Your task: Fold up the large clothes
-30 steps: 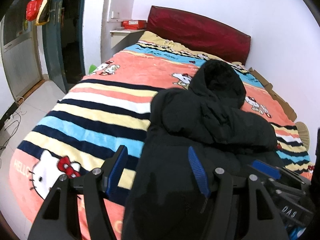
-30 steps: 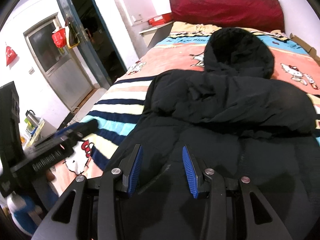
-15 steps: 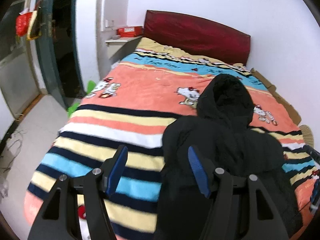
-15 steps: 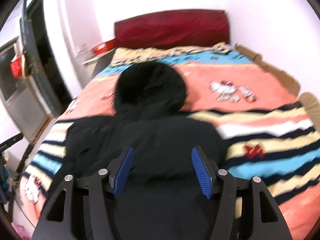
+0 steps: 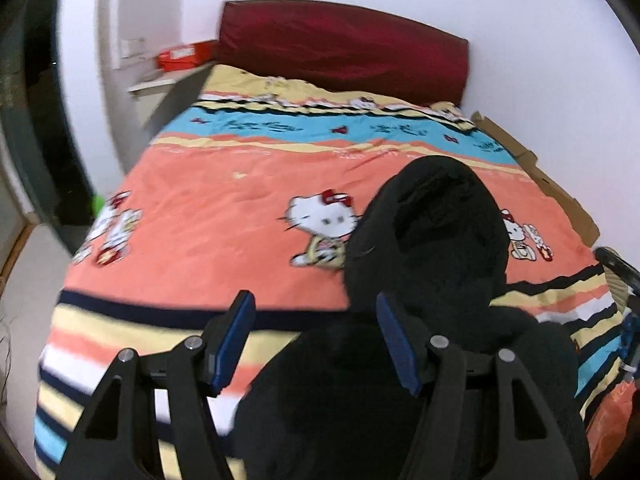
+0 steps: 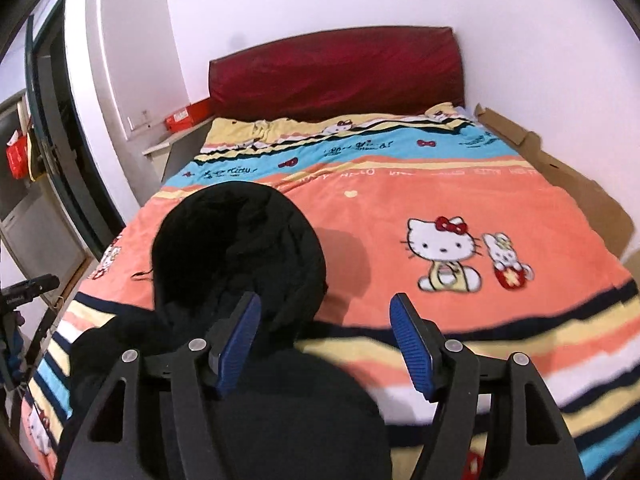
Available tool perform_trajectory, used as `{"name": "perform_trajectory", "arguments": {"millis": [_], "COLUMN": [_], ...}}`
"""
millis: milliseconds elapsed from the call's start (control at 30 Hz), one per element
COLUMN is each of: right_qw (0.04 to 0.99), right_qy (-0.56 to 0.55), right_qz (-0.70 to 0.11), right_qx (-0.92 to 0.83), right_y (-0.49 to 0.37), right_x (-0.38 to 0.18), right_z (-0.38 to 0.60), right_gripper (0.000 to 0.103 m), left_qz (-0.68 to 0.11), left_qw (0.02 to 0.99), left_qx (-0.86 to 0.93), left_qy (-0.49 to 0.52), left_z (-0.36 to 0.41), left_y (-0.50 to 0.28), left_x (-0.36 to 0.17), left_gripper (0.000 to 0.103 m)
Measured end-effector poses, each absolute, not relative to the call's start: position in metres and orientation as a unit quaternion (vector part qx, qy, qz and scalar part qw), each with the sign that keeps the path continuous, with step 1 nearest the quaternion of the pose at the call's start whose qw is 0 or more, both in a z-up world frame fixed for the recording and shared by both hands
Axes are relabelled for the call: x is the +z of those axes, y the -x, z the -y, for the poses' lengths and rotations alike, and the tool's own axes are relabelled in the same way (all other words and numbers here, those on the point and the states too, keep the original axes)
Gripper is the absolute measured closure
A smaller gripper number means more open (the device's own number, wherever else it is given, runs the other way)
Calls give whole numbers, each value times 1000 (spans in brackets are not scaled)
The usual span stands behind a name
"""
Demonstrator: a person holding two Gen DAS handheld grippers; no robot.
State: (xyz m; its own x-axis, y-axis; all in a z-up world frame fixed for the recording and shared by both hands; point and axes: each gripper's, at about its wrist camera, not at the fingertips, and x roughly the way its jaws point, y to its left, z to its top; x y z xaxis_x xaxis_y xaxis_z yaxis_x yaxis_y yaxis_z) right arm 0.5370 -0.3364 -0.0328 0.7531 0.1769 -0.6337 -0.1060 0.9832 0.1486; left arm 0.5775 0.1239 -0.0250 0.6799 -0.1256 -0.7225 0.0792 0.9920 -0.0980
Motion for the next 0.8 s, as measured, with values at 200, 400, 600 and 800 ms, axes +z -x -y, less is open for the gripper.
{"name": "perform_trajectory", "arguments": {"millis": [200, 400, 600, 800], "right_qw": [933, 930, 924, 913], "right_qy": [-13, 3, 9, 1], "right_qz": [-350, -356, -368, -385], "right_qx": [84, 95, 100, 132], "right_y": [-631, -696, -732, -739], "right_x": [-57, -101, -137, -147], "right_z": [307, 274, 255, 242], "right_gripper": [33, 31, 31, 86], "left_qz": [-398, -405, -414, -422], "left_qw": [912, 909, 905, 901], "left_qx": [-97, -98, -96, -102], "left_qy": [10, -9, -12, 3], "left_z": [-62, -30, -21, -27], "left_y": [-669, -728, -754, -751], "left_x": [-53, -95, -131, -139], "left_gripper": [42, 42, 42, 81]}}
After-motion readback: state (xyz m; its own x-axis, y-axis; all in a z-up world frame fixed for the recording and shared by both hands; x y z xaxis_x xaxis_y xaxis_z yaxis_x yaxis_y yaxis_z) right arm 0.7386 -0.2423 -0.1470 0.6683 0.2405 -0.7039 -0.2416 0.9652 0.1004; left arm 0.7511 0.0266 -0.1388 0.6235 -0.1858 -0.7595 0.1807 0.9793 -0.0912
